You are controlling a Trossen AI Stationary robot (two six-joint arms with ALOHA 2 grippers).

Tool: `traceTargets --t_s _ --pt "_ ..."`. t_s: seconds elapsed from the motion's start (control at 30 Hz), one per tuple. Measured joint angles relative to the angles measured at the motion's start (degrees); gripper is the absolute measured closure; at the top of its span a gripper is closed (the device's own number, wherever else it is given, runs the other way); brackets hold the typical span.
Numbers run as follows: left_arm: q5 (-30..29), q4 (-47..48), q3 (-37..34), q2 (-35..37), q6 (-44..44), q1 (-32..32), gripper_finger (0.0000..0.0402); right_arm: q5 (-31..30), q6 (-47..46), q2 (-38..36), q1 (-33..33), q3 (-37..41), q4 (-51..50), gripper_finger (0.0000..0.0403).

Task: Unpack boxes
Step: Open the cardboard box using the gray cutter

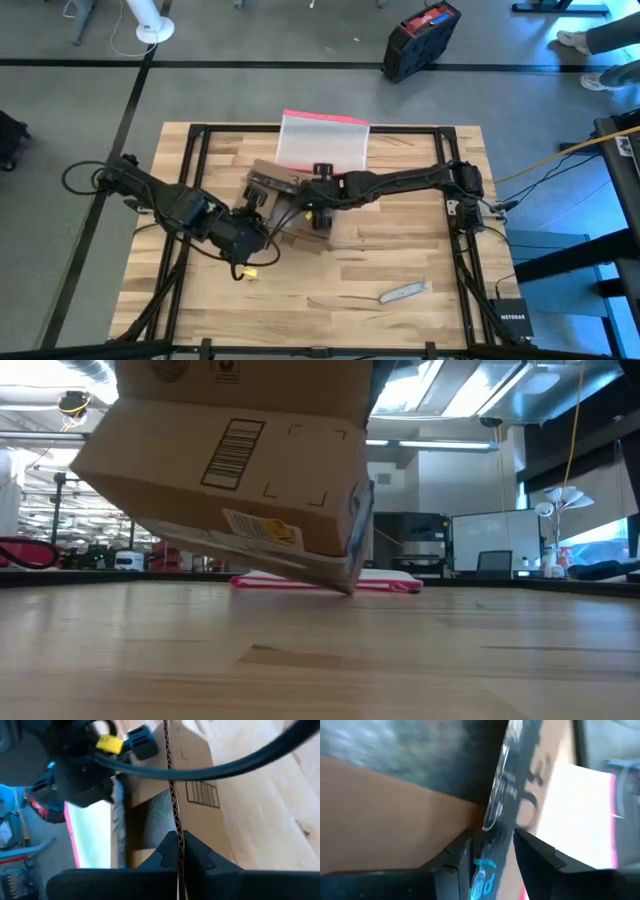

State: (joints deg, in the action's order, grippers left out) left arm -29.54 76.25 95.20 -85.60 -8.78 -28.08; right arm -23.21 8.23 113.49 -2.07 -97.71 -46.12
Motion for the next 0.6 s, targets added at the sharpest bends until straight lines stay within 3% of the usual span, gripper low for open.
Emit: traceTargets --t_s 0.13,0.27,0.37,0.53,0.6 --pt "2.88 1.03 0.04 0.0 0.85 -0.1 0.0401 -2.83 0.22 0.0 1.23 -1.28 -2.3 0.0267" --pt "4.9 1.32 0.09 0.0 0.81 -0.19 0.0401 -1.09 -0.25 0.0 3.8 -1.66 -4.28 0.0268" --pt "4.79 1.49 0.09 0.0 0.74 -0.37 0.0401 3.97 -0.79 0.02 6.08 -1.66 -6.28 0.0286" --pt "5.04 4.75 -0.06 0.0 2.1 -0.33 0.0401 14.67 -0.7 -0.49 9.34 -1.73 -7.17 0.0379" --pt "5.48 6.73 -0.75 0.0 3.15 -0.33 0.0401 19.4 -0.72 -1.17 10.65 -1.73 -7.26 0.0391"
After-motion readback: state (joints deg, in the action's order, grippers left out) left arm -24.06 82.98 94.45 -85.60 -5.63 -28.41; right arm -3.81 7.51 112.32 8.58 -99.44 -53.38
